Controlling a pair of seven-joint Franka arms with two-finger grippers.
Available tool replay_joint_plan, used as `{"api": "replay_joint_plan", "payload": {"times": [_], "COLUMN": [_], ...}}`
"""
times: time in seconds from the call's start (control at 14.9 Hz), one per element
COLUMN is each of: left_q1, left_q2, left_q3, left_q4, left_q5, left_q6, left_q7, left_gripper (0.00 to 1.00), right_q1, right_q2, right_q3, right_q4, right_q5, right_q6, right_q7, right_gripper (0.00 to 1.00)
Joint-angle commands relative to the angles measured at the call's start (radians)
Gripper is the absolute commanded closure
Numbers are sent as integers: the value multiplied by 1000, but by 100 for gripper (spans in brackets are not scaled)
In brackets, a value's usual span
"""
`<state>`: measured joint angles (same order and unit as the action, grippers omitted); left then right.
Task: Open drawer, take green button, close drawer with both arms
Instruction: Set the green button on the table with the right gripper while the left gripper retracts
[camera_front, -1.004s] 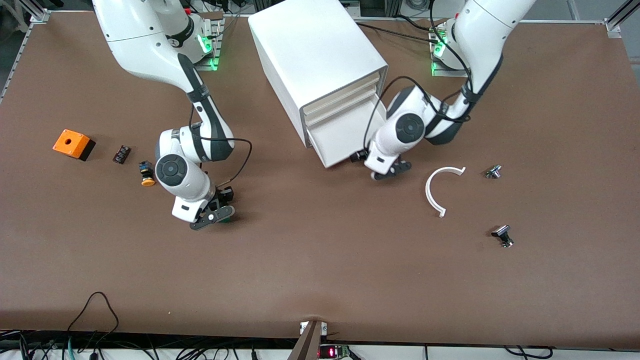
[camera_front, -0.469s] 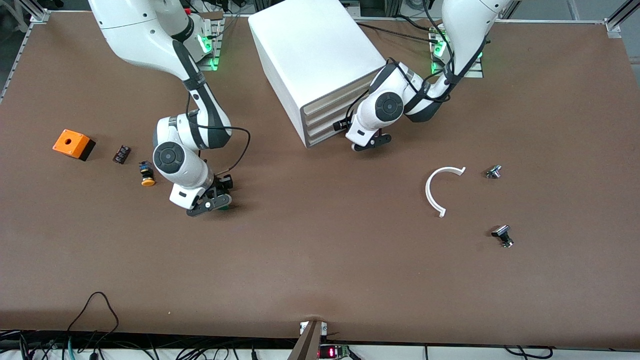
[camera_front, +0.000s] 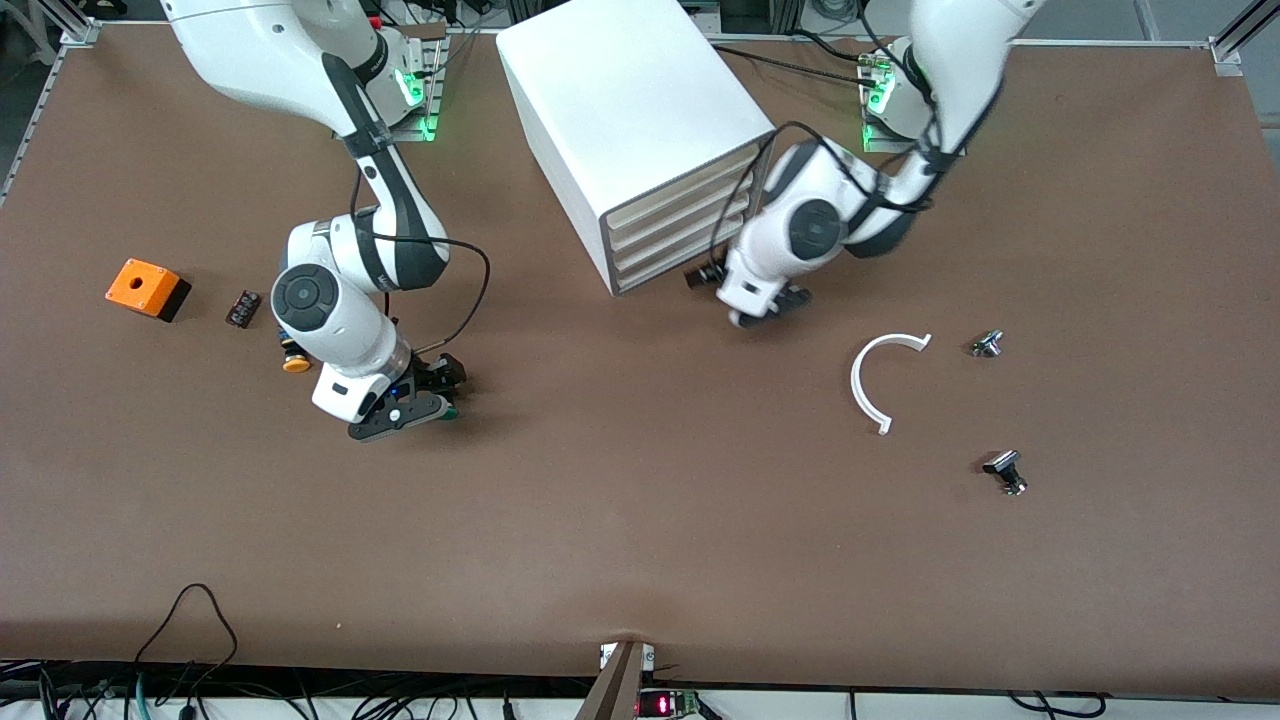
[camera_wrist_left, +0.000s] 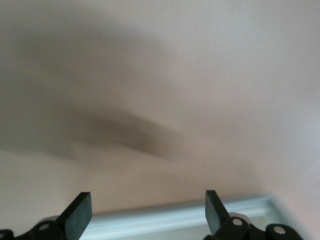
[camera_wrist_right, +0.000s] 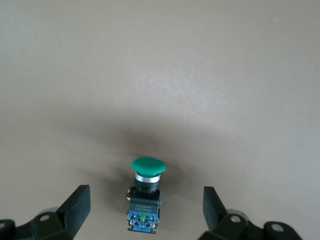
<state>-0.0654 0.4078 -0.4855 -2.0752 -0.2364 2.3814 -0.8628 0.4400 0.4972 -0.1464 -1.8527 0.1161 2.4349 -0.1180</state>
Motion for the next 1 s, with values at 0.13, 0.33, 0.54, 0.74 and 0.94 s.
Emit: {"api": "replay_joint_plan", "payload": {"times": [0.13, 0.33, 0.54, 0.74, 0.94], "left_q1": [165, 214, 216, 207, 187], "left_q2": [-176, -309, -418, -497, -511], "left_q3": [54, 163, 284, 372, 358], "left_q4": [69, 76, 156, 205, 260], "left_q5": [-11, 71, 78, 162, 264], "left_q6": [-34, -166, -388, -542, -637], "left_q7": [204, 498, 747, 860, 849], "left_gripper": [0, 0, 0, 0, 0], "right_q1": [-18, -40, -70, -87, -144], "right_q2": [-17, -25, -48, -93, -156], "right_q3": [11, 10, 7, -13, -13], "right_q4": [130, 257, 377, 399, 391], "right_q5": [-1, -1, -10, -9, -18], "right_q6": [-199, -389, -555, -603, -632], "right_q7": [167, 207, 208, 208, 205], "right_gripper": [0, 0, 0, 0, 0]}}
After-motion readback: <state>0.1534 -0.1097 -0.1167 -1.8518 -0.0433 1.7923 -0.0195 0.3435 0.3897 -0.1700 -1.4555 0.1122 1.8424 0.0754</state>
